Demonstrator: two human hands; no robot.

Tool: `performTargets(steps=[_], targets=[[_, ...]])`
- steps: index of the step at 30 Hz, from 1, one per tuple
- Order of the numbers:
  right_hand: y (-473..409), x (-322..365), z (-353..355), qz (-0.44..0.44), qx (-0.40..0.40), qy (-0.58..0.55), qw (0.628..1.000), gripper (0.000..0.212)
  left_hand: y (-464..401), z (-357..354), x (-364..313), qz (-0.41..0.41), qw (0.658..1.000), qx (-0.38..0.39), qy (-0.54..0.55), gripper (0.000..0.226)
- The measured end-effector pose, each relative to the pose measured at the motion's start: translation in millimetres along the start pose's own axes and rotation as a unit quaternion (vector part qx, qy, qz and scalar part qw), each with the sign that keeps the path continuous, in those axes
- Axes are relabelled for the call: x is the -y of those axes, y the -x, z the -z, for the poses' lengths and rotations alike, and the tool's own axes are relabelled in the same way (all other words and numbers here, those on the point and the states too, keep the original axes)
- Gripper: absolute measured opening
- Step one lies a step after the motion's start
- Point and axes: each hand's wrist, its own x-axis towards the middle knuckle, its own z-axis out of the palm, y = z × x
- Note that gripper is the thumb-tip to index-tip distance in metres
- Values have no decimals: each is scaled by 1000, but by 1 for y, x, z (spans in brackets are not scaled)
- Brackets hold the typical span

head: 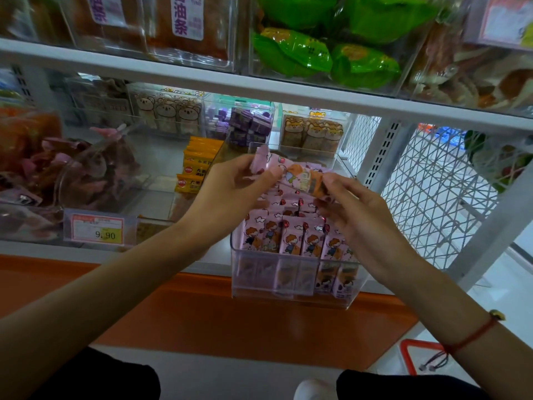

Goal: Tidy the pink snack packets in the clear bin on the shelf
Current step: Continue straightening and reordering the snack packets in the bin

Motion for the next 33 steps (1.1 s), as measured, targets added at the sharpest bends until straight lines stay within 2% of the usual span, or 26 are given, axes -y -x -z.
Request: performTargets(steps=[2, 4, 6, 9, 11, 13, 22, 28, 33], targets=[[-1, -1, -4, 17, -9, 68, 998, 50, -2, 1, -3, -28, 999, -27, 0, 17], [-3, -3, -5, 65, -31, 203, 976, 47, -4, 4, -5, -63, 997, -49, -19, 20], [-3, -6, -2, 125, -28, 331, 935, 35, -8, 6, -2, -82, 993, -58, -66, 30], [-1, -13, 2, 164, 31, 471, 866, 24, -12, 7, 3, -88, 986, -50, -129, 36], [-1, -19, 3, 174, 62, 550, 814, 34, -14, 5, 6, -103, 980, -36, -167, 33], [-1, -21, 2, 183, 79, 587, 785, 38, -18, 5, 8, -118, 971, -26, -206, 33], [1, -17, 3, 188, 93, 564, 799, 29, -47, 11, -5, -99, 954, 84, -269, 32], [2, -14, 7, 198, 103, 553, 803, 26, -63, 3, -12, -47, 926, 179, -328, 40], [2, -15, 7, 201, 98, 554, 802, 24, -76, 1, -21, -51, 888, 207, -408, 38]])
